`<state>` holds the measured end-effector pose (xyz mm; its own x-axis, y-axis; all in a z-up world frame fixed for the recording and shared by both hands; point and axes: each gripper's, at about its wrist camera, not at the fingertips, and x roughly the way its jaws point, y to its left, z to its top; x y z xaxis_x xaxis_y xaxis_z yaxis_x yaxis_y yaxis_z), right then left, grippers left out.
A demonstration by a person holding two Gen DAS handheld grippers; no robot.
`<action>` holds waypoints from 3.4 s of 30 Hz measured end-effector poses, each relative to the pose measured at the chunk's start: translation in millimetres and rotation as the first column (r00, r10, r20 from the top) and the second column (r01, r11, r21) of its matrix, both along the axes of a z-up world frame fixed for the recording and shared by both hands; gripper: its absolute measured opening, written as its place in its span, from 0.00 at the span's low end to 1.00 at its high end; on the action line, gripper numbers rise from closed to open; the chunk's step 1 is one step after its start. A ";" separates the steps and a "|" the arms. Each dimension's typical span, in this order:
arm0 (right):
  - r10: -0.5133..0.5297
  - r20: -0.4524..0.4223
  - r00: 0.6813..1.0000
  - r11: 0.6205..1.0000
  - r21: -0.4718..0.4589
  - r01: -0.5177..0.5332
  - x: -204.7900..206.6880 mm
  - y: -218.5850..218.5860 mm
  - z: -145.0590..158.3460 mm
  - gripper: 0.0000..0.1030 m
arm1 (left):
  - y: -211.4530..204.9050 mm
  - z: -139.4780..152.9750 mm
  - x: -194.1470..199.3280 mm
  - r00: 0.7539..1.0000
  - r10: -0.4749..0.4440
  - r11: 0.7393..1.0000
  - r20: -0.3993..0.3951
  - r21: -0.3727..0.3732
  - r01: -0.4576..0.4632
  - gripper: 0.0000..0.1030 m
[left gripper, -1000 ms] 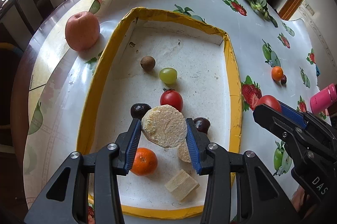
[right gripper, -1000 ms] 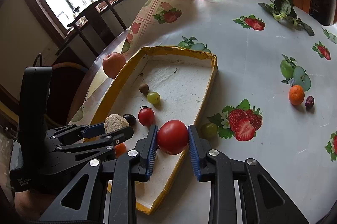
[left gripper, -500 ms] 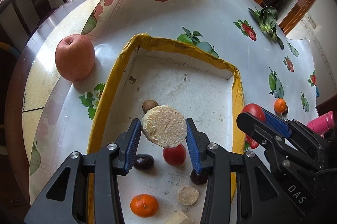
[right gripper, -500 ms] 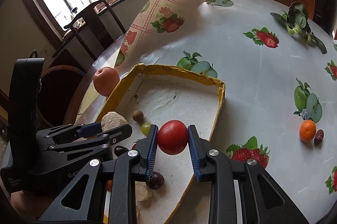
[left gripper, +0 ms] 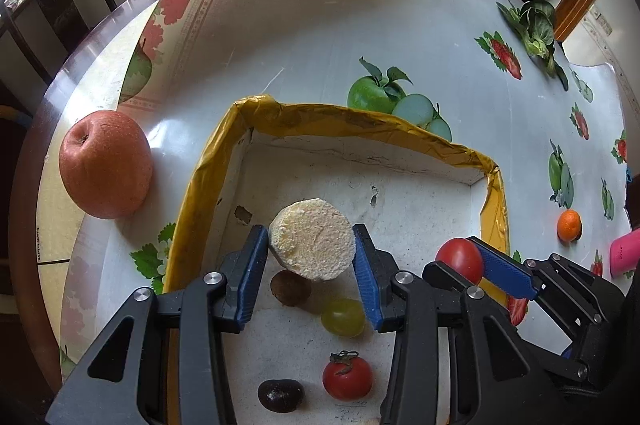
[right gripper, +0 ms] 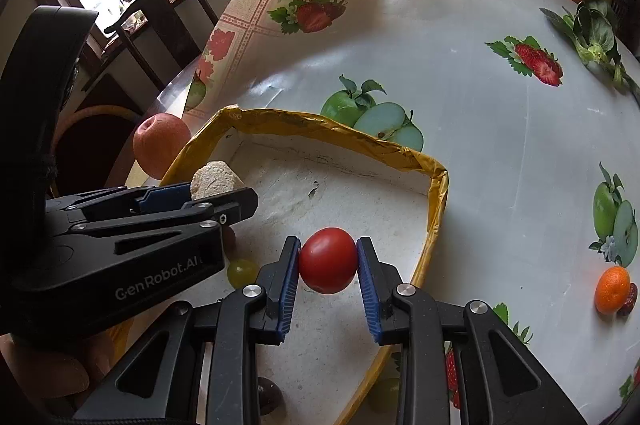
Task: Organize fruits
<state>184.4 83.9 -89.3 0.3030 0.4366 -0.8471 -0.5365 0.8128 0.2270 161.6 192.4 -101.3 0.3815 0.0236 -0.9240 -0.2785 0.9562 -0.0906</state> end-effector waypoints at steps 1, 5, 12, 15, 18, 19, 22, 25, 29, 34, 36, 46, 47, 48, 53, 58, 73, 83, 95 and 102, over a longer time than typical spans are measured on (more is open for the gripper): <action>0.005 -0.002 1.000 1.000 -0.003 -0.005 0.2 1.3 -1.6 0.28 | -0.1 -3.2 0.7 1.000 0.000 1.000 -0.006 0.000 0.000 0.39; 0.027 0.002 1.000 0.999 -0.029 -0.027 -0.7 7.3 -8.7 0.28 | 1.3 -13.9 2.1 0.999 -0.002 1.000 -0.035 -0.013 0.002 0.39; 0.042 0.011 0.999 0.997 -0.061 -0.041 0.1 13.8 -15.1 0.30 | -1.1 -10.1 2.2 0.999 -0.004 1.000 -0.037 0.002 0.004 0.40; 0.055 0.000 0.998 0.997 -0.050 -0.055 -1.0 14.3 -12.2 0.42 | -3.5 0.2 1.5 1.000 0.001 1.000 -0.015 0.009 -0.001 0.51; 0.051 0.020 0.999 0.998 -0.041 -0.050 -7.1 9.4 -3.2 0.54 | -4.7 12.5 -5.2 1.000 0.007 1.000 0.008 0.008 -0.007 0.57; 0.048 0.022 0.999 0.998 -0.035 -0.048 -9.0 6.4 -0.1 0.54 | -5.3 17.0 -7.9 1.000 0.009 1.000 0.015 0.002 -0.009 0.57; 0.036 0.035 0.999 0.999 -0.017 -0.035 -17.1 -6.0 11.9 0.54 | -7.0 27.2 -19.6 0.999 0.022 1.000 0.035 -0.010 -0.021 0.57; 0.008 0.049 0.999 1.000 0.013 -0.009 -27.2 -25.7 25.6 0.54 | -5.4 34.4 -26.2 0.998 0.033 0.999 0.048 -0.032 -0.031 0.57; -0.043 0.059 0.997 0.998 0.041 0.040 -41.0 -53.7 39.7 0.54 | -10.5 41.1 -38.6 0.998 0.030 0.998 0.061 -0.048 -0.027 0.57; -0.098 0.066 0.993 0.994 0.062 0.094 -57.8 -88.1 51.2 0.54 | -28.7 48.4 -56.5 0.997 -0.003 0.998 0.073 -0.067 0.008 0.57; -0.117 0.067 0.991 0.992 0.062 0.113 -64.0 -100.1 52.5 0.54 | -39.6 49.8 -63.4 0.997 -0.022 0.996 0.076 -0.079 0.028 0.57; -0.208 0.055 0.977 0.978 0.041 0.206 -89.8 -160.0 49.5 0.54 | -106.2 51.3 -86.7 0.987 -0.143 0.978 0.073 -0.143 0.152 0.57; -0.216 0.056 0.975 0.976 0.040 0.214 -91.4 -165.7 49.2 0.54 | -112.9 51.4 -88.8 0.985 -0.154 0.975 0.073 -0.151 0.163 0.57; -0.227 0.056 0.972 0.974 0.039 0.225 -92.5 -171.9 48.4 0.54 | -119.8 51.4 -91.5 0.984 -0.163 0.972 0.074 -0.160 0.173 0.57; -0.286 0.054 0.957 0.958 0.043 0.284 -96.6 -202.8 47.1 0.54 | -157.3 41.1 -101.6 0.972 -0.227 0.953 0.055 -0.195 0.233 0.57; -0.326 0.057 0.944 0.945 0.046 0.323 -98.3 -226.7 48.8 0.55 | -179.7 16.8 -107.4 0.969 -0.248 0.945 -0.003 -0.220 0.241 0.57; -0.381 0.029 0.924 0.923 0.064 0.379 -81.6 -254.4 35.5 0.54 | -154.0 6.7 -88.4 0.983 -0.183 0.968 -0.016 -0.180 0.177 0.57; -0.347 0.058 0.936 0.937 0.063 0.343 -19.3 -230.7 31.9 0.50 | -164.1 6.2 -57.6 0.981 -0.194 0.977 0.000 -0.093 0.194 0.57; -0.259 0.065 0.964 0.958 -0.113 0.265 44.4 -187.0 -15.4 0.46 | -168.2 -6.8 -44.7 0.985 -0.174 0.981 0.022 0.097 0.171 0.43; -0.254 0.045 0.966 0.963 -0.085 0.257 30.4 -185.2 -15.5 0.34 | -169.9 -1.0 -48.6 0.983 -0.181 0.971 0.033 0.168 0.173 0.11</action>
<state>214.8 -101.3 -104.8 0.4236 0.2634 -0.8667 -0.3142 0.9401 0.1322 113.0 22.4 -102.3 0.4364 0.1014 -0.8940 -0.1029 0.9927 0.0624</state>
